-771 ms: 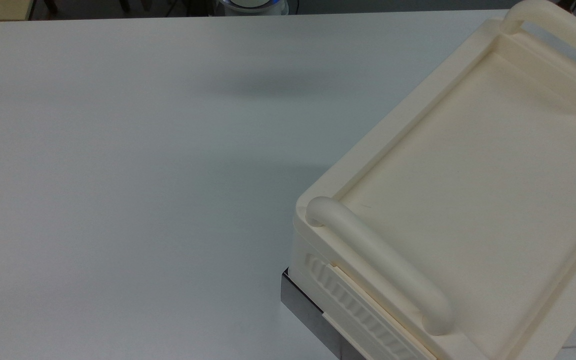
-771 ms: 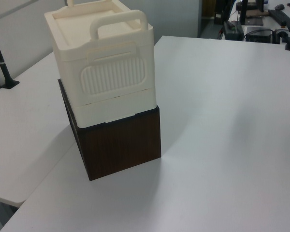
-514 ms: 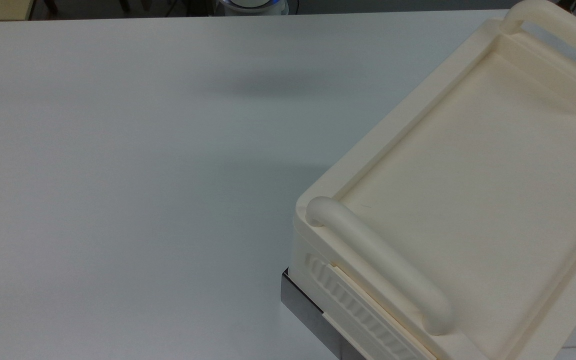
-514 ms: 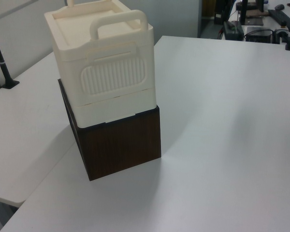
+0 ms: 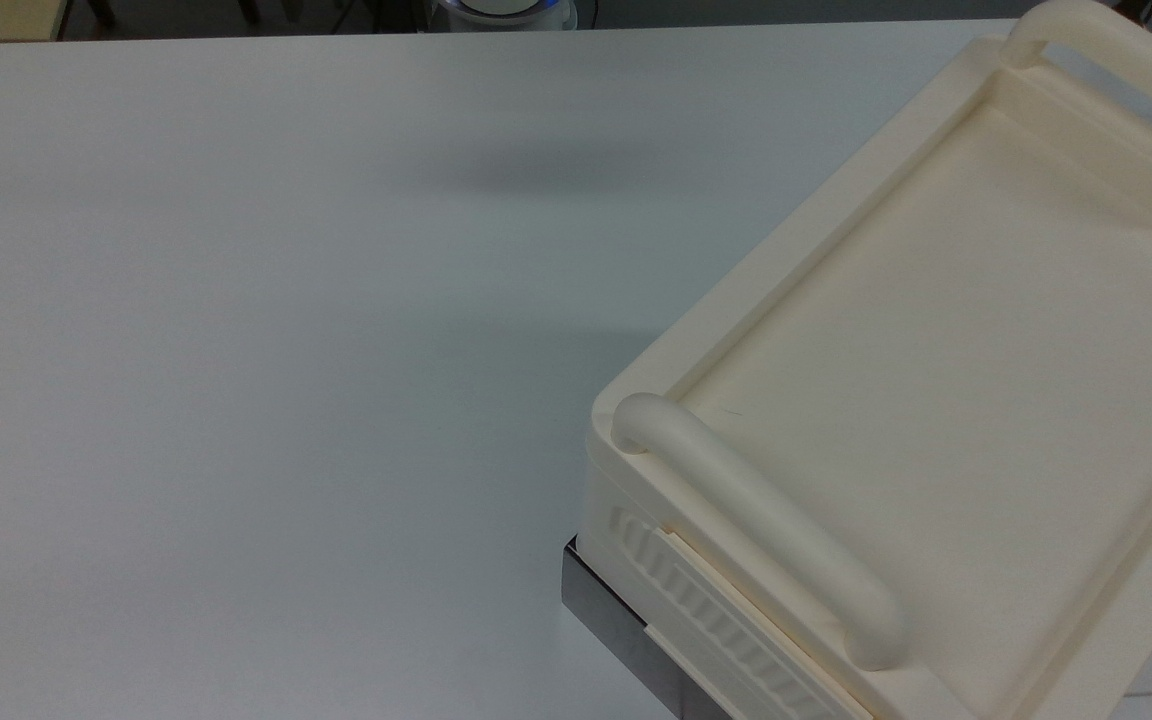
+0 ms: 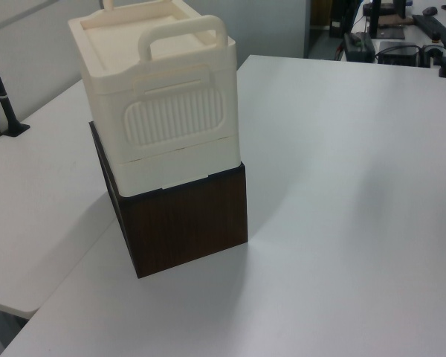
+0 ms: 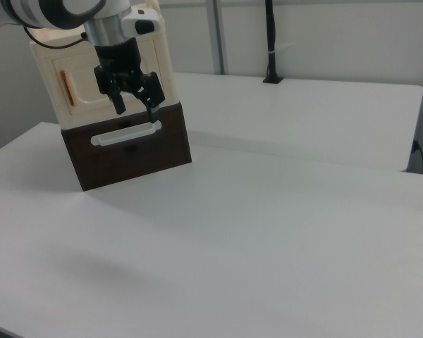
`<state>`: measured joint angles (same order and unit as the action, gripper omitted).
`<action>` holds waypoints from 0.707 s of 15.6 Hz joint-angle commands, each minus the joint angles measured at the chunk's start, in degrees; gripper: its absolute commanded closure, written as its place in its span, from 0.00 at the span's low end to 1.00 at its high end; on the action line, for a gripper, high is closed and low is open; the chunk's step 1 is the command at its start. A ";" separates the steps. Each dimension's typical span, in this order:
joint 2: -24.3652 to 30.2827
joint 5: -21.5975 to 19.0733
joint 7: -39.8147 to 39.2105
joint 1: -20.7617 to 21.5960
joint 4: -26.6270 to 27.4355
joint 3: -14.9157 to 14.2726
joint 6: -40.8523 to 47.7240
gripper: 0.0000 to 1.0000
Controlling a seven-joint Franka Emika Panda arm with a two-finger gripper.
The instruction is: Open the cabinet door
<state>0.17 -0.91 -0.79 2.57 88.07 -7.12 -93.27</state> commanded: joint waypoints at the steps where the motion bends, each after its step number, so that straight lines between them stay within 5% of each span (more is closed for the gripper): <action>1: 1.32 1.09 -0.79 0.07 1.40 0.09 0.37 0.00; 11: 0.62 0.04 -20.13 -0.10 1.23 0.87 0.19 0.00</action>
<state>-0.06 -0.93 -16.73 2.46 88.14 -7.12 -93.27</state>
